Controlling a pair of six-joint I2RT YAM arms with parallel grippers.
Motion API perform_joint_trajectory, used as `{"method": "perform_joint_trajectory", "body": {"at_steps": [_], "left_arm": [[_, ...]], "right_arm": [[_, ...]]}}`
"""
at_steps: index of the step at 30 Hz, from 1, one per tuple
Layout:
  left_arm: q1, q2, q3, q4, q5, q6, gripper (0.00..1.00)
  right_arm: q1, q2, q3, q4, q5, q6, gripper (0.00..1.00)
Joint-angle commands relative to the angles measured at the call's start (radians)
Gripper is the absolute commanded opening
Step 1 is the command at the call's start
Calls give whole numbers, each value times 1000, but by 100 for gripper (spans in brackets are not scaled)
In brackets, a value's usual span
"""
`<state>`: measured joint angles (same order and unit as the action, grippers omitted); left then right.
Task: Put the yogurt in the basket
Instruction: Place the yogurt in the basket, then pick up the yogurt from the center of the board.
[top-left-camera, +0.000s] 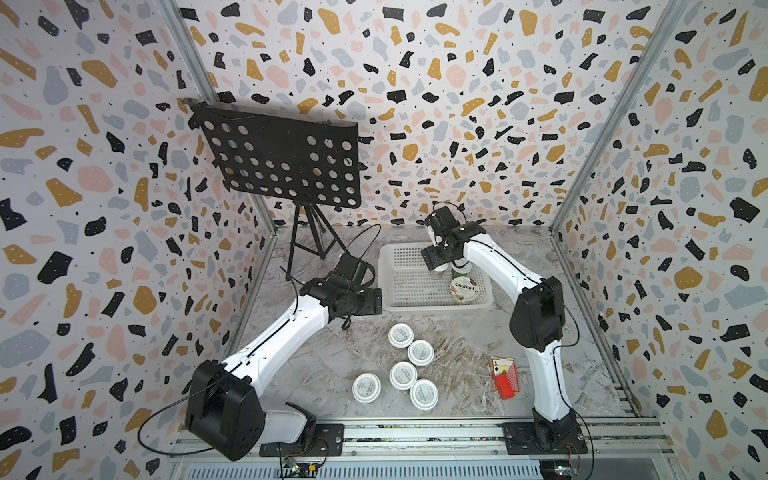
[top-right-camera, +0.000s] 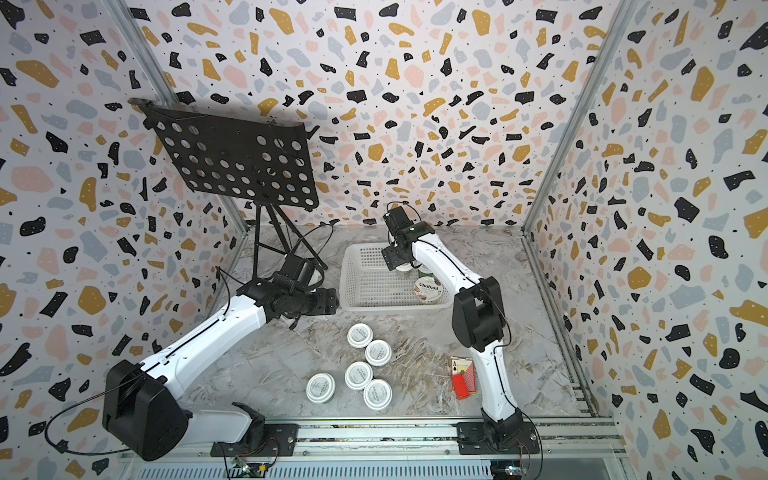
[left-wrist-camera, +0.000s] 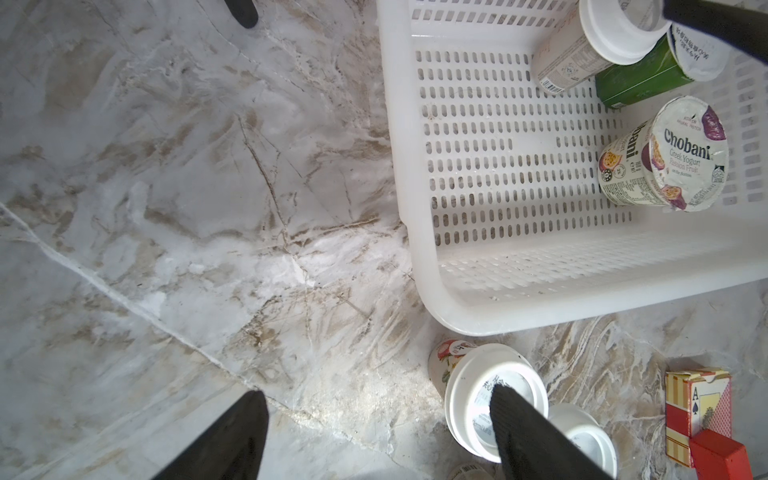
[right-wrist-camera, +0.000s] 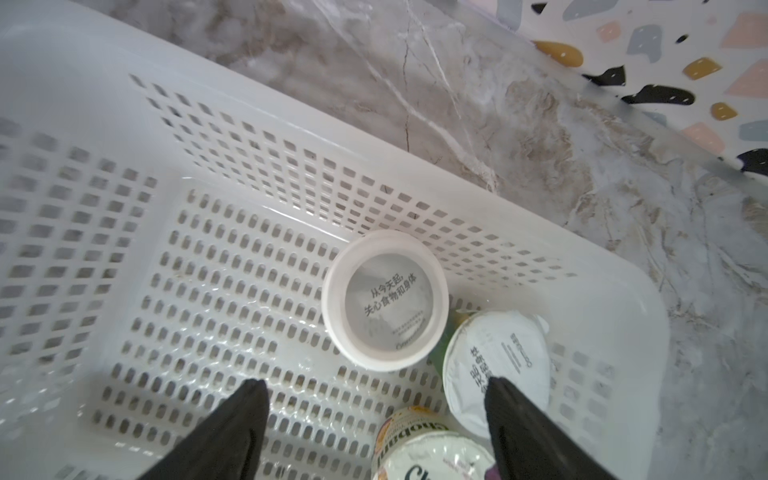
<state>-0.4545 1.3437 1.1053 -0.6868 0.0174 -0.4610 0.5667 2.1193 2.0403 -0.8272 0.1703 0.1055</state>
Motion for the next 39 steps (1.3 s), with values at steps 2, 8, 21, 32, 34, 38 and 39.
{"method": "perform_joint_trajectory", "body": {"at_steps": [2, 8, 21, 32, 34, 38, 39], "left_arm": [[-2, -76, -5, 17, -6, -12, 87], [-9, -186, -57, -2, -40, -22, 87], [-9, -264, -116, -39, -73, -1, 90], [-9, -260, -125, -42, -68, 13, 92], [-10, -262, -128, -41, -70, 14, 92], [-9, -268, -131, -42, -74, 13, 93], [-9, -271, -134, -41, -73, 13, 93]], "right_arm": [[61, -200, -160, 17, 7, 47, 86], [199, -463, -524, 86, -20, 132, 84], [451, -580, -779, 121, 14, 259, 92], [490, -517, -775, 126, 3, 270, 95], [495, -508, -774, 126, -2, 272, 95], [494, -483, -776, 129, -14, 277, 96], [494, -478, -776, 131, -14, 276, 96]]}}
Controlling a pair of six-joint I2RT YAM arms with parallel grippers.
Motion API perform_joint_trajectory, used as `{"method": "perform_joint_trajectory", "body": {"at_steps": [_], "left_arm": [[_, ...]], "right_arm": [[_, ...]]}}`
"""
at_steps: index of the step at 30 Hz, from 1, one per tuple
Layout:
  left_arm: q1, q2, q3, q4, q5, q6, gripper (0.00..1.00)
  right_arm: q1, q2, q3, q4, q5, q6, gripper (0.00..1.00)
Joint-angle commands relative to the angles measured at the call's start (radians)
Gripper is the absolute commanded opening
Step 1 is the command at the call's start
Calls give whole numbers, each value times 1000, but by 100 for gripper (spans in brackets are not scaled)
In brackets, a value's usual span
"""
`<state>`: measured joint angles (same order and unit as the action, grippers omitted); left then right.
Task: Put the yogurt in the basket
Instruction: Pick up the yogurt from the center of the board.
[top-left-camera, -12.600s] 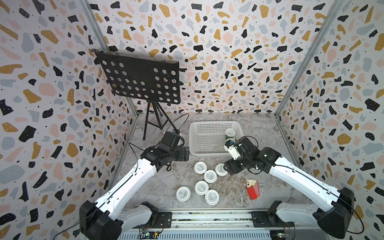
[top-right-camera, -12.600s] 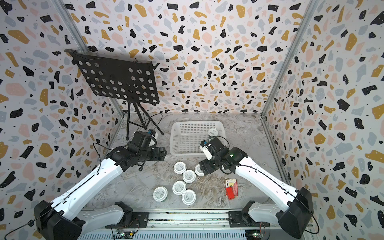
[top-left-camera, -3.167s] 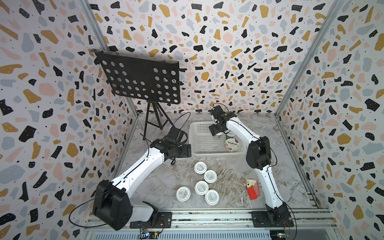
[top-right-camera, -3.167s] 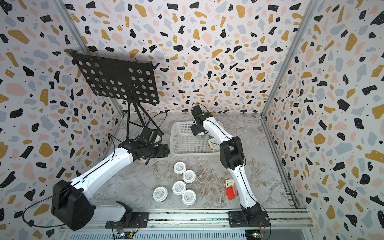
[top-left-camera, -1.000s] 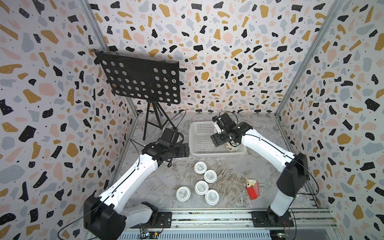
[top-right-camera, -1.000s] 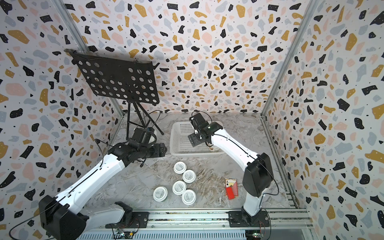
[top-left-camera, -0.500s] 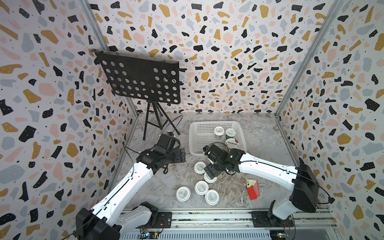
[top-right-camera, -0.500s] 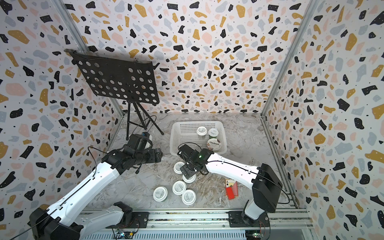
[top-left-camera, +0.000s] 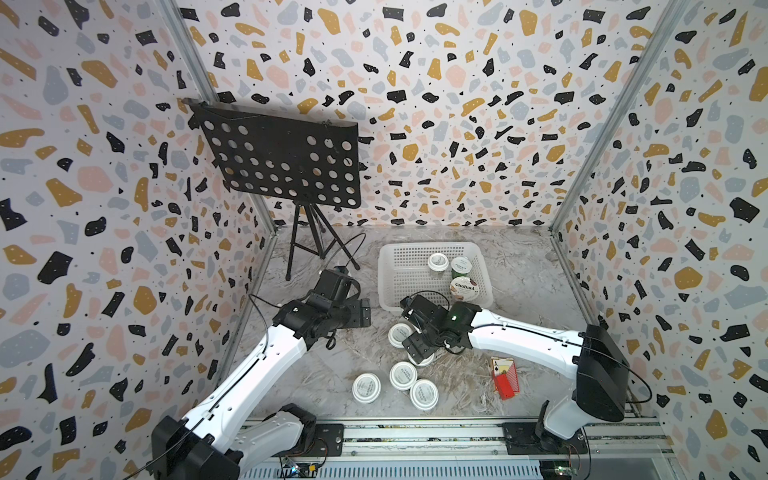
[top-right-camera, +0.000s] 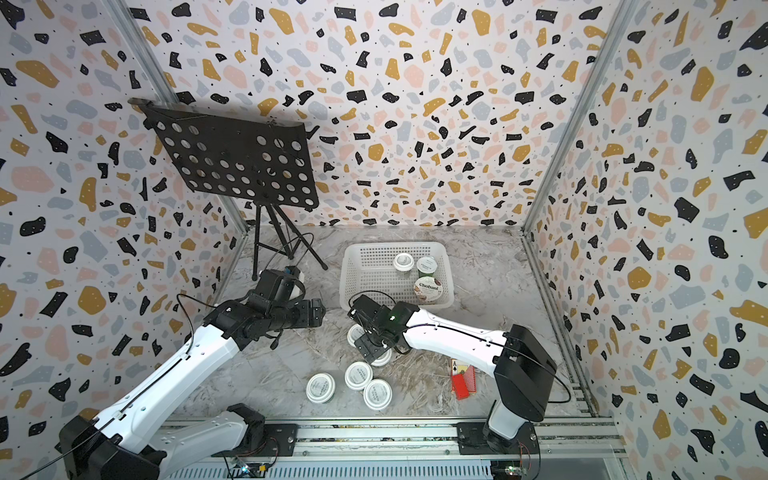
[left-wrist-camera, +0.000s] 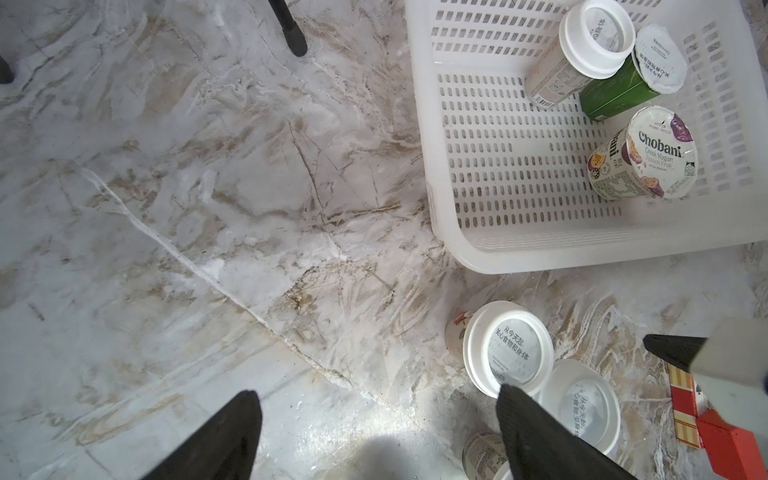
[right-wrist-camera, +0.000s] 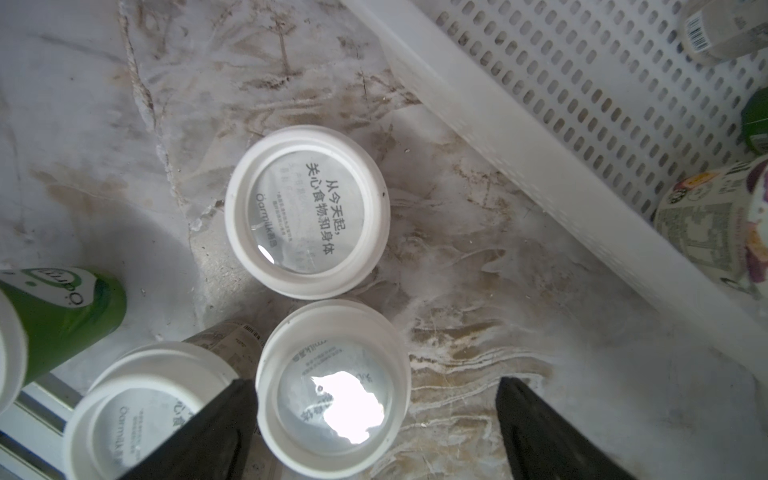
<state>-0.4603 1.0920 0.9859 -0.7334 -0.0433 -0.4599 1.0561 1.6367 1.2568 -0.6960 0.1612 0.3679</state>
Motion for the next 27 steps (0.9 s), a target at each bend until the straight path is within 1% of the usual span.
{"method": "perform_joint_trajectory", "body": {"at_steps": [1, 18, 27], "left_arm": [[-3, -20, -15, 5, -15, 11, 93], [-3, -10, -18, 6, -13, 3, 93], [-3, -10, -20, 7, -15, 0, 93]], "right_arm": [[5, 7, 9, 0, -6, 15, 96], [5, -12, -13, 29, -20, 15, 96], [5, 21, -19, 33, -16, 8, 95]]}}
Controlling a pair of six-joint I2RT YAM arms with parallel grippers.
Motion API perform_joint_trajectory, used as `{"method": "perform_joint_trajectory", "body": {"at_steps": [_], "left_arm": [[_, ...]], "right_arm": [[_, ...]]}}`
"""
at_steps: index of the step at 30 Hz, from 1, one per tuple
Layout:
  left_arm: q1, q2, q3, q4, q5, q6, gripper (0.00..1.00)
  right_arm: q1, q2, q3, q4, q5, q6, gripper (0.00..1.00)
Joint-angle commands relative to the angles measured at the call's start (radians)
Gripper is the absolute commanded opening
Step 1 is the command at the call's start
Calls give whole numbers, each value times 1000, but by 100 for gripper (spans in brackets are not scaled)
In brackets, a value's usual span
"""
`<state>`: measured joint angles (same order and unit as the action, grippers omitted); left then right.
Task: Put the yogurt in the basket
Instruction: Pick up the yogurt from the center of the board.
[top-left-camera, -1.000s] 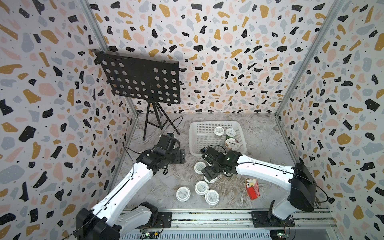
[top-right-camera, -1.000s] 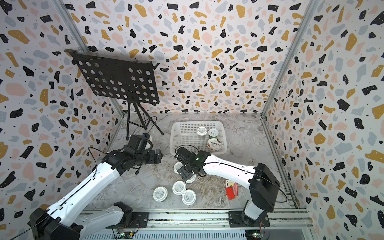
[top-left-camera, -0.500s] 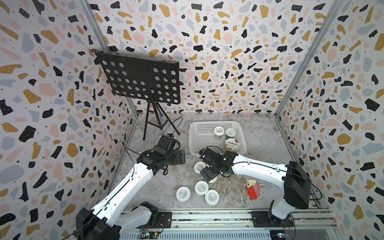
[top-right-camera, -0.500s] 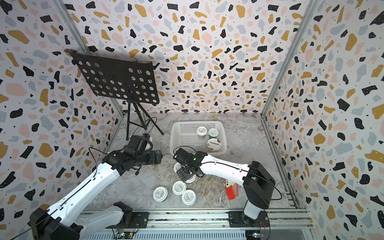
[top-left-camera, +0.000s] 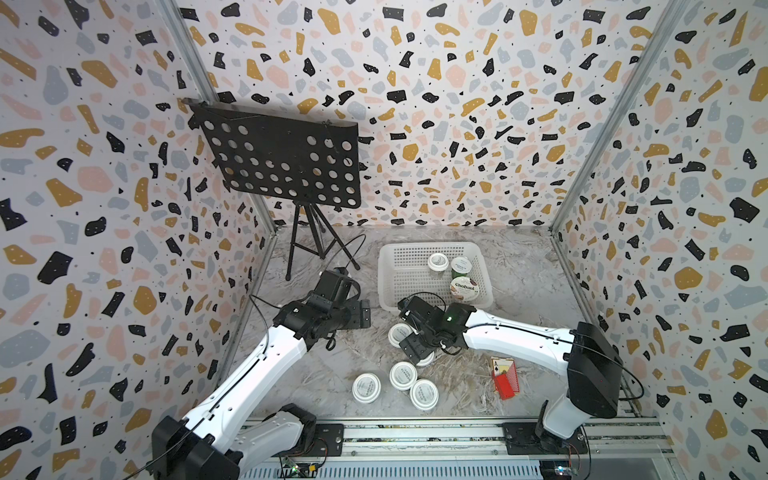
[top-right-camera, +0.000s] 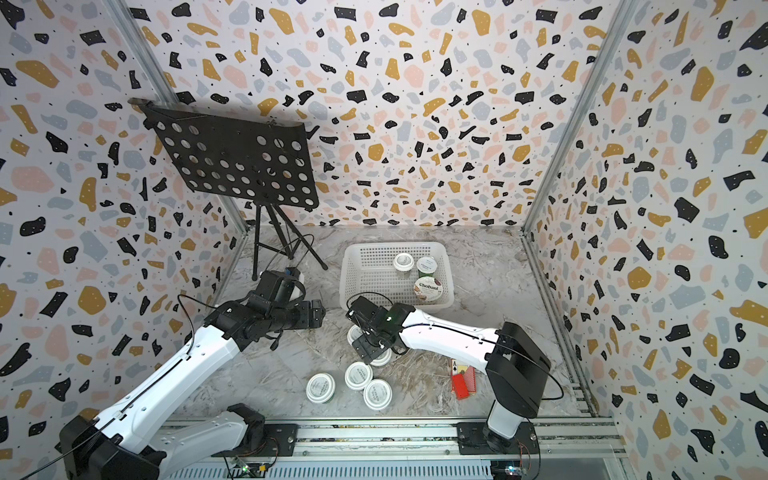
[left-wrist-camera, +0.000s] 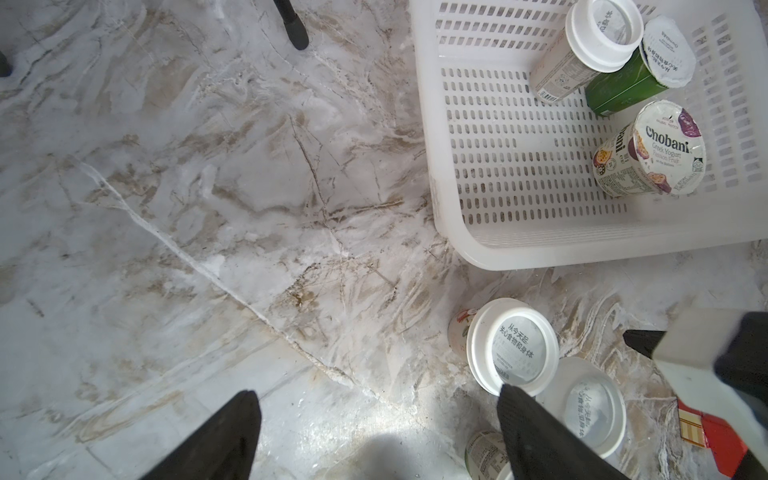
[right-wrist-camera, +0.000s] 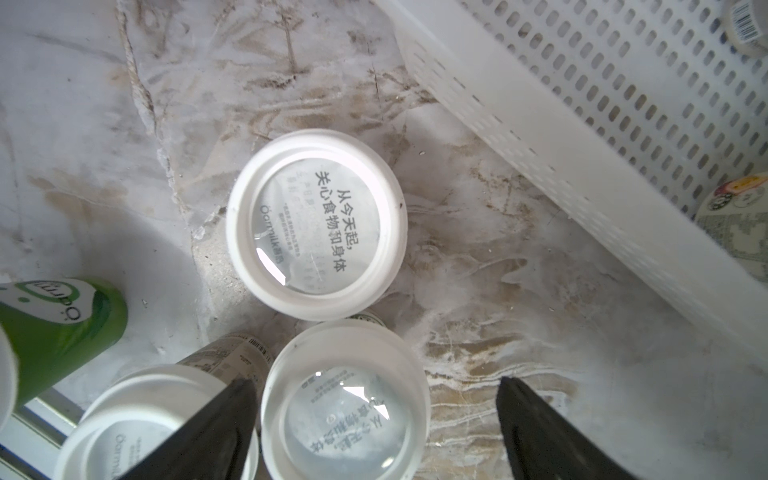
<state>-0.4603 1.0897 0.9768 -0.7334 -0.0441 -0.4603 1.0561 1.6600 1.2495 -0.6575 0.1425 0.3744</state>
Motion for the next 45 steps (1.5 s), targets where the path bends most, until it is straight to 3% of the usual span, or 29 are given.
{"method": "perform_joint_trajectory", "body": {"at_steps": [1, 24, 45], "left_arm": [[-3, -8, -11, 7, -14, 0, 93], [-4, -13, -10, 8, -13, -1, 93], [-4, -10, -10, 2, -20, 12, 94]], "right_arm": [[4, 0, -13, -8, 7, 2, 95], [4, -56, -78, -38, 92, 8, 93], [4, -93, -52, -52, 81, 2, 92]]}}
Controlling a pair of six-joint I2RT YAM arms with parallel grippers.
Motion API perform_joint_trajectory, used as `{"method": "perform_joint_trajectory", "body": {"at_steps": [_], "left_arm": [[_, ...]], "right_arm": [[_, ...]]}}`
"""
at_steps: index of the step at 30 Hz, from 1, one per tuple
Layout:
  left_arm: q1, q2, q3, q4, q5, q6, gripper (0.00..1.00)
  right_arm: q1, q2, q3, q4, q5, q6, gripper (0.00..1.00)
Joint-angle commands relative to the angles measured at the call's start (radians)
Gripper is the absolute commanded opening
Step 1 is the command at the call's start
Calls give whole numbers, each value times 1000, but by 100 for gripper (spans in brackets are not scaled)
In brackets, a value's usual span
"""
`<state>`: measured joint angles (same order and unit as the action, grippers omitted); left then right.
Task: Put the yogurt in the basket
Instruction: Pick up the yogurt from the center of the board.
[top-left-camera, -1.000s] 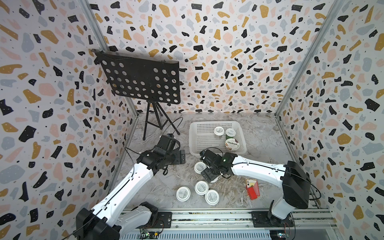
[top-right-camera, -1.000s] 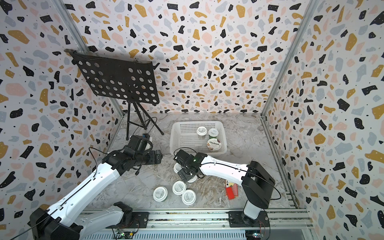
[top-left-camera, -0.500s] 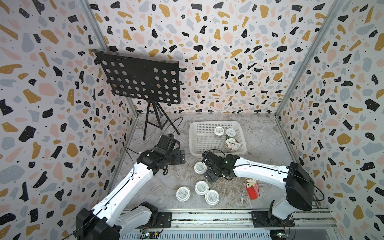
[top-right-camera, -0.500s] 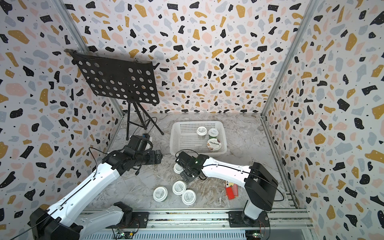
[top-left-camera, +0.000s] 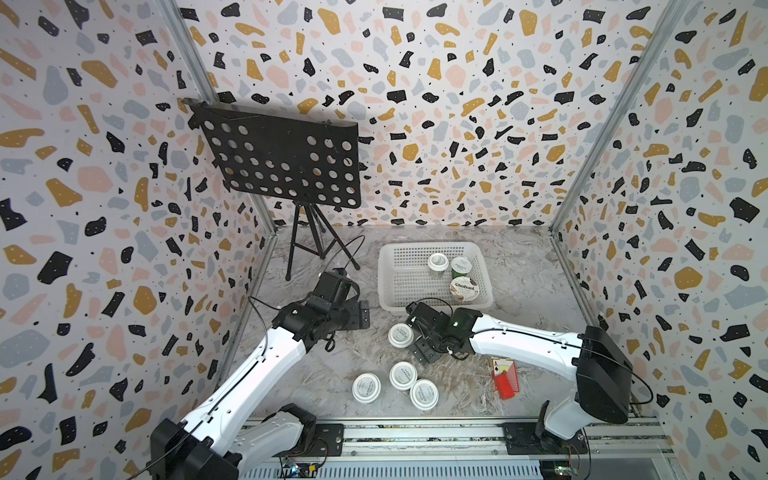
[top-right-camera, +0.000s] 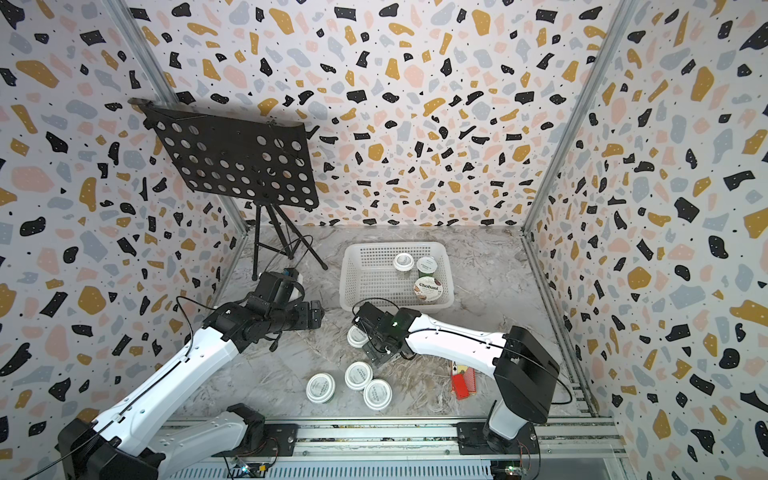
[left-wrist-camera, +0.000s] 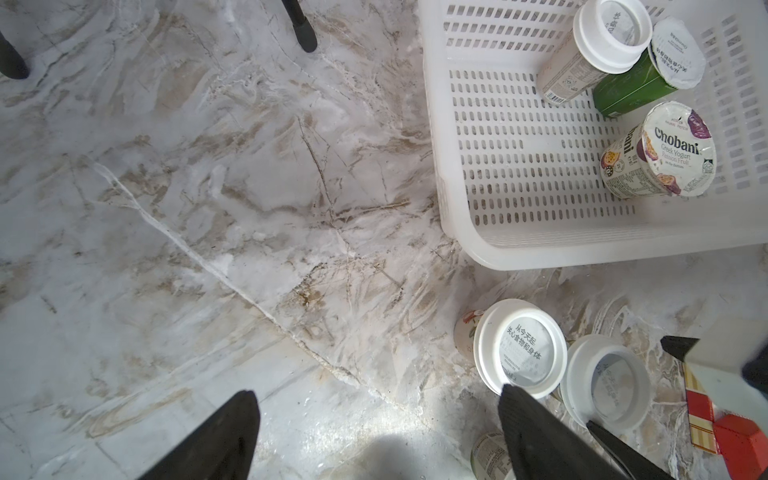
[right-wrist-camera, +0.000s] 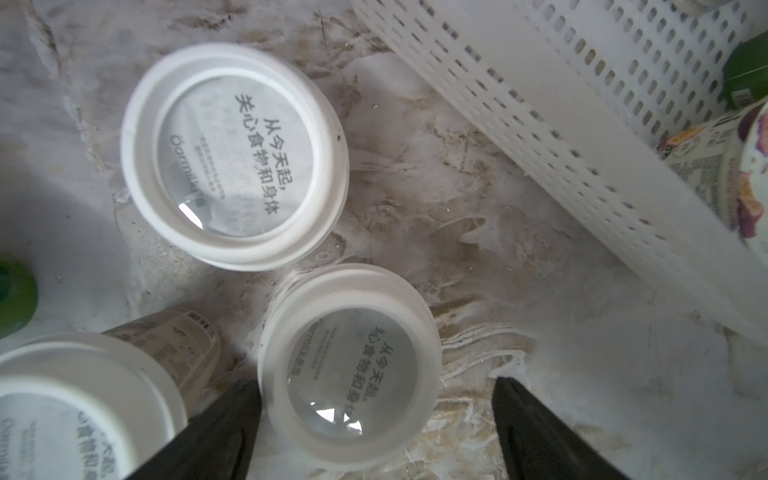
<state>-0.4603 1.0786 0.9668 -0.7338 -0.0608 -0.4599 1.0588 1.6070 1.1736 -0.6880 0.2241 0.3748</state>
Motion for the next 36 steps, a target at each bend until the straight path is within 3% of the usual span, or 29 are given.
{"method": "perform_joint_trajectory", "body": {"at_steps": [1, 9, 20, 36], "left_arm": [[-3, 1, -2, 2, -4, 10, 94], [-1, -8, 5, 4, -4, 12, 94], [12, -6, 13, 5, 1, 9, 94], [17, -17, 5, 5, 12, 10, 94]], "right_arm": [[3, -44, 26, -22, -1, 0, 93], [3, -78, 40, -47, -5, 10, 93], [2, -116, 24, -70, -52, 129, 99], [-9, -23, 35, -45, -71, 125, 99]]}}
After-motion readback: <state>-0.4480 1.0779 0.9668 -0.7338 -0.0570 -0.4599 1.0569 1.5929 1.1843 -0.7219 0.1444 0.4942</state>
